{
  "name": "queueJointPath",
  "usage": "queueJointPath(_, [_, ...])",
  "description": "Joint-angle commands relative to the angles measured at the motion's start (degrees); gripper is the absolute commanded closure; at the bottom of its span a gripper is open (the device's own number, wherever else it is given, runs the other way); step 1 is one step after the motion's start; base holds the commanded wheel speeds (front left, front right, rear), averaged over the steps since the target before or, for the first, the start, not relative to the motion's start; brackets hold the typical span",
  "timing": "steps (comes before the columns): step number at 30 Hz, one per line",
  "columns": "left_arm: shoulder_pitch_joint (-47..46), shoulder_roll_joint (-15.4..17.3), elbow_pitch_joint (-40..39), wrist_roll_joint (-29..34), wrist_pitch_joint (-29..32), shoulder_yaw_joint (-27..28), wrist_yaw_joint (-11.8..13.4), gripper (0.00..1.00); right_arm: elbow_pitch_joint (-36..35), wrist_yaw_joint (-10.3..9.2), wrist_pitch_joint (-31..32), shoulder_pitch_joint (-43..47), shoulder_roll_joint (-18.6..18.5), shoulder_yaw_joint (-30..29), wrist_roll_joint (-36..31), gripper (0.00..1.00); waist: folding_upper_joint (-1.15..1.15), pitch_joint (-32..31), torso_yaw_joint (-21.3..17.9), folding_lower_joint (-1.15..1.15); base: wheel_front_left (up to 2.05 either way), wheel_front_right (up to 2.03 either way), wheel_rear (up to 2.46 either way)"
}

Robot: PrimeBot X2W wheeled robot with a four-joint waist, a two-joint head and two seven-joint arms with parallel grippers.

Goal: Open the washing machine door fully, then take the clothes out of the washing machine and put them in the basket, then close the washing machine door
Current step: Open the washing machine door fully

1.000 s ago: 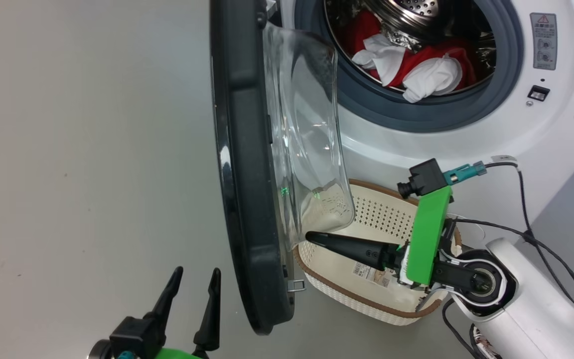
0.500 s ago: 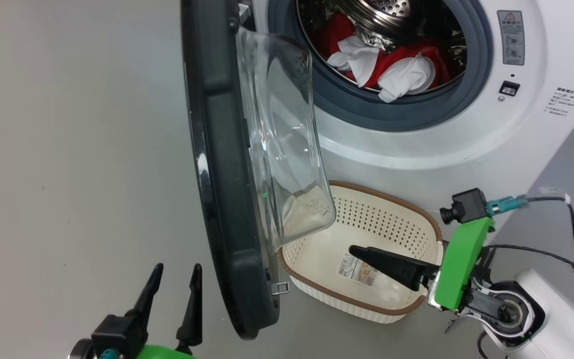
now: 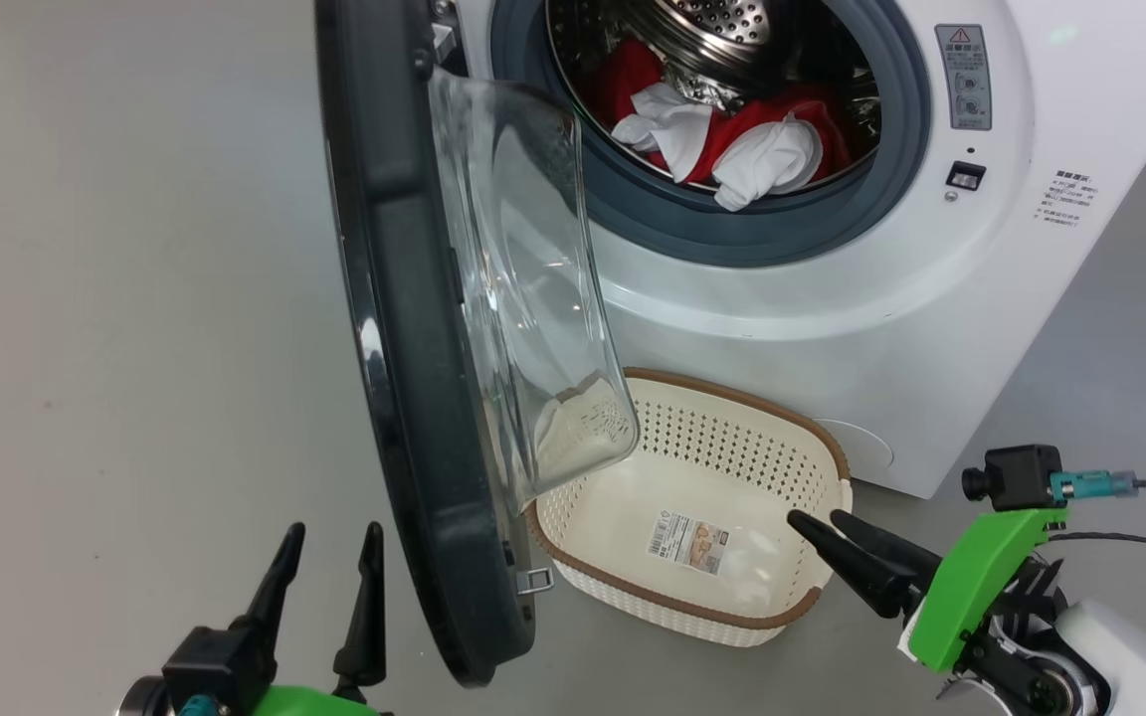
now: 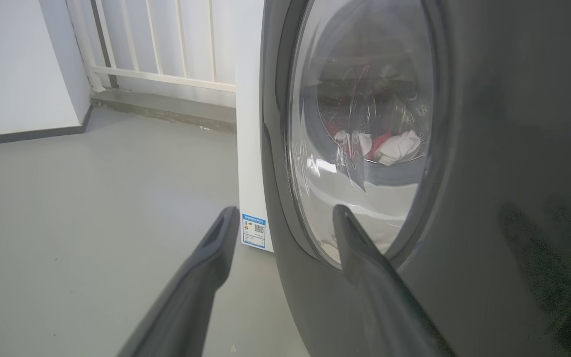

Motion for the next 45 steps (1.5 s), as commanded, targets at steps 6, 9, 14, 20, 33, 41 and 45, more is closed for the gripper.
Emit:
queueJointPath(6, [-0.3, 0.6, -1.3, 0.2, -0.7, 2.5, 0.0, 0.00, 1.9, 0.37, -8.8, 0.5, -2.5, 4.3, -3.2, 0.00, 0.00, -0.1, -0.5, 0.00, 0.00, 0.00, 0.00])
queueJointPath(9, [-0.2, 0.6, -1.3, 0.1, -0.7, 2.8, 0.0, 0.00, 3.4, 0.37, -13.7, 0.3, -3.1, 6.5, -4.5, 0.00, 0.00, -0.1, -0.7, 0.00, 0.00, 0.00, 0.00])
queueJointPath(14, [-0.1, 0.6, -1.2, 0.0, -0.7, 3.1, 0.0, 0.00, 6.9, 0.37, -21.5, -0.2, -4.1, 10.8, -8.2, 0.00, 0.00, -0.2, -0.9, 0.00, 0.00, 0.00, 0.00])
queueJointPath(20, [0.1, 0.6, -1.0, -0.1, -0.7, 3.2, 0.0, 0.00, 10.3, 0.37, -24.4, -0.5, -3.3, 12.5, -11.7, 0.00, 0.00, -0.4, -1.0, 0.00, 0.00, 0.00, 0.00])
queueJointPath(33, [0.3, 0.6, -0.5, -0.2, -0.7, 3.2, -0.2, 0.00, 5.1, 0.37, -24.5, 7.5, 3.6, -8.3, -34.8, 0.00, 0.00, -0.9, -1.1, 0.00, 0.00, 0.00, 0.00])
queueJointPath(41, [0.6, 0.6, -0.4, -0.2, -0.7, 3.1, -0.3, 0.00, 2.8, 0.37, -24.5, 11.1, 7.3, -15.5, -43.1, 0.00, 0.00, -1.2, -0.9, 0.00, 0.00, 0.00, 0.00])
queueJointPath(45, [0.6, 0.6, -0.3, -0.2, -0.7, 3.0, -0.3, 0.00, 1.9, 0.37, -24.5, 12.4, 8.7, -18.3, -46.2, 0.00, 0.00, -1.3, -0.9, 0.00, 0.00, 0.00, 0.00])
